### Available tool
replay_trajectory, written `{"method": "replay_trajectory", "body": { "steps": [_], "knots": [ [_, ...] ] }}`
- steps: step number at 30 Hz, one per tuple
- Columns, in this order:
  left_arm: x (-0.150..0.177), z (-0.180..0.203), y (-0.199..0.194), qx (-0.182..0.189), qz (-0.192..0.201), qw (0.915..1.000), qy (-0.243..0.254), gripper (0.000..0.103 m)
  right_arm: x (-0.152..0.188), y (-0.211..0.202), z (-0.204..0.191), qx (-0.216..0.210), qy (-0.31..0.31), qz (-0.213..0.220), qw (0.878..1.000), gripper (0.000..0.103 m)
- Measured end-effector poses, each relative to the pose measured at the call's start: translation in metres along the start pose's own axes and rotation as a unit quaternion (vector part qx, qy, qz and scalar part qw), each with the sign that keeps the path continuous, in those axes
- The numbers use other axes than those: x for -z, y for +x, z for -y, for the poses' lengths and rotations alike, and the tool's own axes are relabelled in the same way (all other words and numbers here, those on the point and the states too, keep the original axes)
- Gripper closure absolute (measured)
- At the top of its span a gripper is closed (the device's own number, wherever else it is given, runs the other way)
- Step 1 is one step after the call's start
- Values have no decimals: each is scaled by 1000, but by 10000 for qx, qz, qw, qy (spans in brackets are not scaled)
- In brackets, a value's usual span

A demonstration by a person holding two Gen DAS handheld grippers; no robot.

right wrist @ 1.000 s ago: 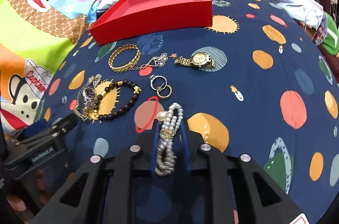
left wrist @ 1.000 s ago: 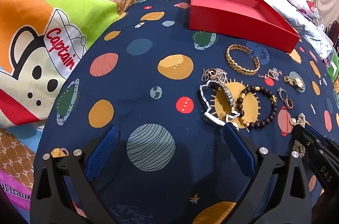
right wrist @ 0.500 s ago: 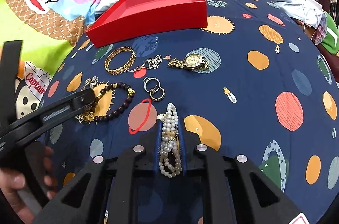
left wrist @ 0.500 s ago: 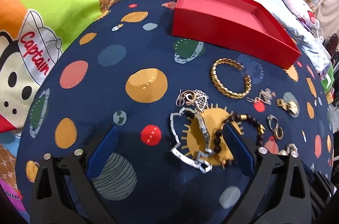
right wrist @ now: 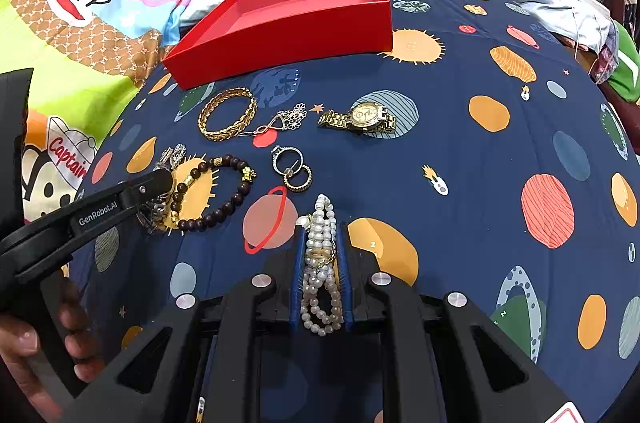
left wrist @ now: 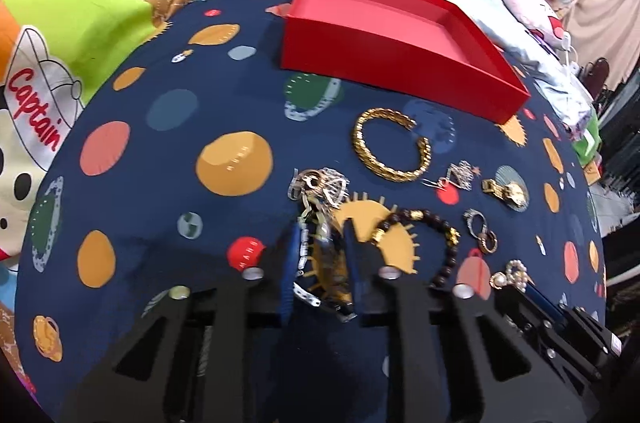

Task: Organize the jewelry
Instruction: 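Grasp the small silver pendant with the left tool, then carry the silver pendant into the red tray and release with left tool while right tool drops pearls there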

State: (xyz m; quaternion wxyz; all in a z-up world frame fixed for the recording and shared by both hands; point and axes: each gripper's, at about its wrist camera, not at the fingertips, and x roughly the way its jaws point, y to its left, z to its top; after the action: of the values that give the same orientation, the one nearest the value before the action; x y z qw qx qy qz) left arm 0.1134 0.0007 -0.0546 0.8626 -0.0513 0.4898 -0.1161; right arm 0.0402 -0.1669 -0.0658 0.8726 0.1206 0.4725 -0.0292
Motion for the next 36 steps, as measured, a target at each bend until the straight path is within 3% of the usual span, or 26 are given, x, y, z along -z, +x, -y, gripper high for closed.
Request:
{"method": "replay_trajectory", "body": {
  "steps": [9,25,32,36],
  "knots": [
    [5,6,-10,247,14,9996,107,95,1,-8,0,-57,-9,87,9999,91],
    [-5,13,-68,538,584,9964,284,95,-15,-46,-5,-288,-94,581,9978,91],
    [-44,23,-88,654,1047,9910,512,95,-63,-63,-1,-480,-159,1024,9935,91],
    [-91,30,-89,796,1327,9864,558,95,-109,-62,-2,-578,-284,1268,9898,91]
  ]
}}
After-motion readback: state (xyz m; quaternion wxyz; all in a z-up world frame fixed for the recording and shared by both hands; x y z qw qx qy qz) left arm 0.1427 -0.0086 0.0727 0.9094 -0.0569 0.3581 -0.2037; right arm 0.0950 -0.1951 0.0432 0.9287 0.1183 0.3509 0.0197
